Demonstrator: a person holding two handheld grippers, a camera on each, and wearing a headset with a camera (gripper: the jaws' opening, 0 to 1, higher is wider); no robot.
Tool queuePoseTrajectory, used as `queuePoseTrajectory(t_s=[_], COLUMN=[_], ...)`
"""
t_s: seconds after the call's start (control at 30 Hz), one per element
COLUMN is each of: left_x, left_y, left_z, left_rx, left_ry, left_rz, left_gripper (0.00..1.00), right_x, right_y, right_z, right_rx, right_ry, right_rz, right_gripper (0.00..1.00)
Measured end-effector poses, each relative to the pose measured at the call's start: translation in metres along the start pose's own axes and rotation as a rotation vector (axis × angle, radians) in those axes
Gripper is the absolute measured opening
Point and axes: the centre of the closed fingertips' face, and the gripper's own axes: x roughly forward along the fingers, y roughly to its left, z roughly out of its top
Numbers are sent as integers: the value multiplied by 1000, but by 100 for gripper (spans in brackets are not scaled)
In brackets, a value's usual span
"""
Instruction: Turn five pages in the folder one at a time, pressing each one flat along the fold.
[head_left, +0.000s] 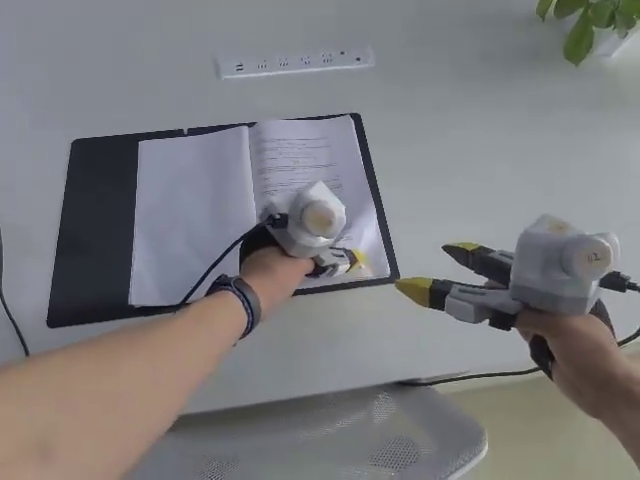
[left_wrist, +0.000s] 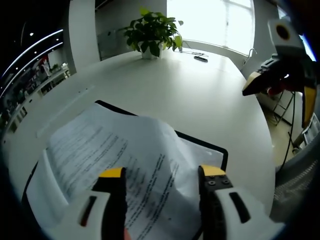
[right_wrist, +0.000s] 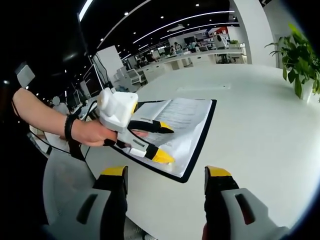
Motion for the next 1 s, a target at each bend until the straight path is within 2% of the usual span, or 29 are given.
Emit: queuePoseTrajectory(t_s=[0.23, 0.37, 0.43, 0.5, 0.6, 0.73, 0.77, 0.8, 0.83, 0.87, 0.9, 0.97, 1.0], left_x=[-1, -1, -2, -3, -4, -9, -10, -11, -12, -12, -12, -11, -10], left_y=[4, 4, 1, 1, 2, 5, 5, -4, -10, -10, -18, -19, -22], left_z=[1, 2, 4, 3, 2, 1, 2, 5, 8, 9, 7, 3, 2], left_rx=[-24, -36, -56, -48, -46, -28, -42, -112, -143, -120, -87, -11, -7], left_ry=[-2, -8, -14, -8, -7, 3, 5, 1, -4, -4, -1, 10, 11], left_rz=[-5, -15, -37, -40, -41, -25, -27, -60, -85, -73, -75, -46, -37], left_gripper=[53, 54, 57, 57, 54, 46, 47, 51, 58, 62, 65, 66, 67], right_x=[6, 12, 16, 22, 30, 42, 43, 45, 46, 47, 47, 48, 47], right_y=[-1, -4, -6, -8, -10, -11, -11, -10, -10, -10, -9, -10, -10], right_z=[2, 6, 7, 7, 9, 12, 12, 13, 13, 13, 13, 13, 11], right_rx=[2, 3, 6, 5, 6, 7, 4, 2, 1, 2, 10, 17, 18], right_ry=[1, -1, 0, 2, 7, 12, 15, 16, 16, 14, 9, 7, 9], right_rz=[14, 23, 29, 34, 42, 59, 61, 64, 65, 66, 69, 69, 68], right_gripper=[59, 57, 57, 56, 56, 55, 55, 55, 55, 55, 55, 55, 55])
